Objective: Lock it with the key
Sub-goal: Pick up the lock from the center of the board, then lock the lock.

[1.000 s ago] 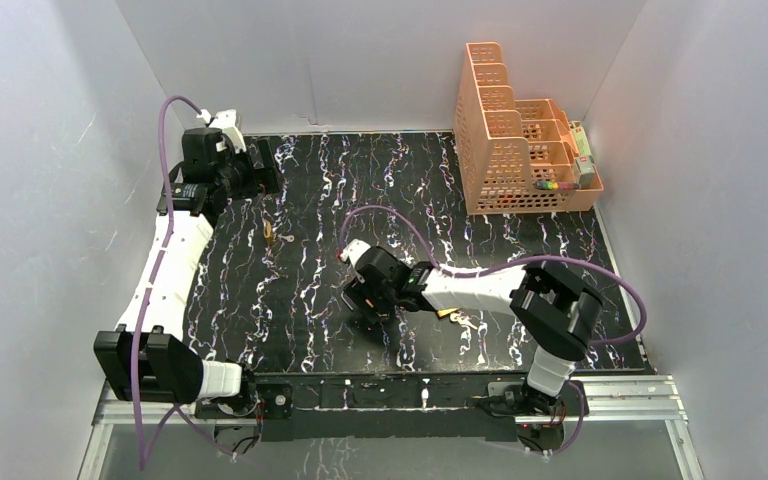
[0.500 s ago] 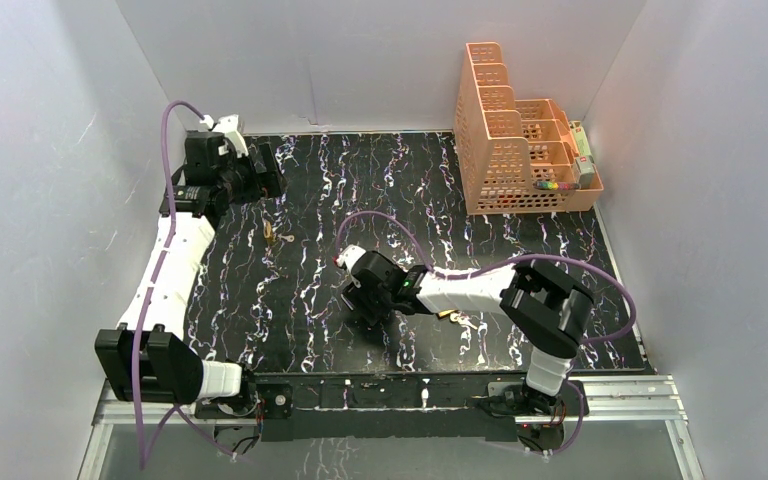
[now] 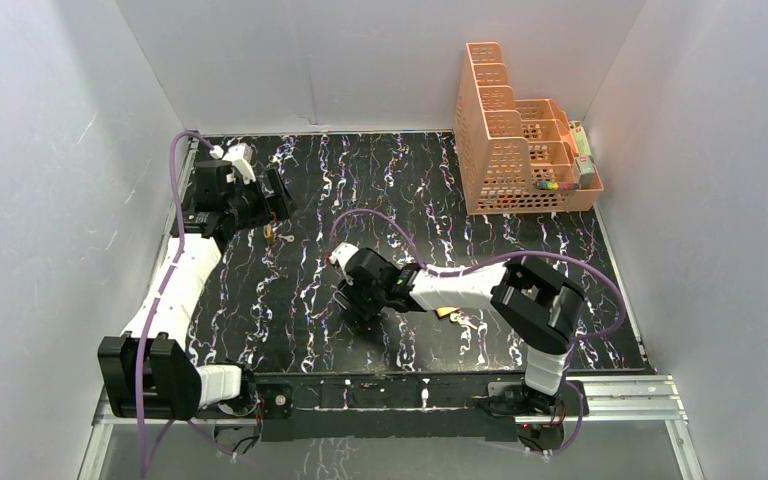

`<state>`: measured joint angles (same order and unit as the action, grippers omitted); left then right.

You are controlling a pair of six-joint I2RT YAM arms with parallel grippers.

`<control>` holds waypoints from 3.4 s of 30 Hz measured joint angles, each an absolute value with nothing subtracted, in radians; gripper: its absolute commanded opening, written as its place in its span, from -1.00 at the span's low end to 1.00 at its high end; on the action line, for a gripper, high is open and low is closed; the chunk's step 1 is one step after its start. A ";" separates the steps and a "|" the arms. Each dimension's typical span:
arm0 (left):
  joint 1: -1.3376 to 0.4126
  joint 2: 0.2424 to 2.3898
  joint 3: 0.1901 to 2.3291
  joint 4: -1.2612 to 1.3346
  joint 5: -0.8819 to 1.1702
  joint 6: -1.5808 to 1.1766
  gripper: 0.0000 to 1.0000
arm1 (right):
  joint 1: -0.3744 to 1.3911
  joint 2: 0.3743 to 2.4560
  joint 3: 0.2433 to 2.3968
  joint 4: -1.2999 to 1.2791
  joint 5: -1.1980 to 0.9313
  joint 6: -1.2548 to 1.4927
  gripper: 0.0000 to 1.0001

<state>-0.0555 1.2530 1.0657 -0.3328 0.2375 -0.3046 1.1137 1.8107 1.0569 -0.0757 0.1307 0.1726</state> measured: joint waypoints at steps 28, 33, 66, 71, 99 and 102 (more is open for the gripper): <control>-0.182 1.102 0.970 0.086 1.397 -0.271 0.82 | 0.594 1.411 1.123 0.078 -1.084 0.480 -0.72; -0.187 1.057 0.966 0.113 1.462 -0.231 0.76 | 0.586 1.411 1.114 0.251 -1.188 0.667 -0.73; -0.224 1.114 0.903 0.568 1.410 -0.517 -1.00 | 0.590 1.492 1.049 0.711 -1.275 1.045 0.25; -0.225 1.150 0.936 0.548 1.482 -0.522 -1.00 | 0.585 1.493 1.049 0.751 -1.283 1.063 0.97; -0.231 1.174 0.922 1.254 1.009 -0.957 -1.00 | 0.645 1.243 0.841 1.000 -0.635 0.323 0.44; -0.231 1.175 0.922 1.277 1.009 -0.970 -1.00 | 0.646 1.249 0.877 1.008 -0.648 0.318 0.34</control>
<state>-0.2314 1.1748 0.9222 1.2774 1.0088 -0.9699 0.6456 1.2488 0.8772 1.0084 -0.6483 0.3183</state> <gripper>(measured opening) 0.025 0.709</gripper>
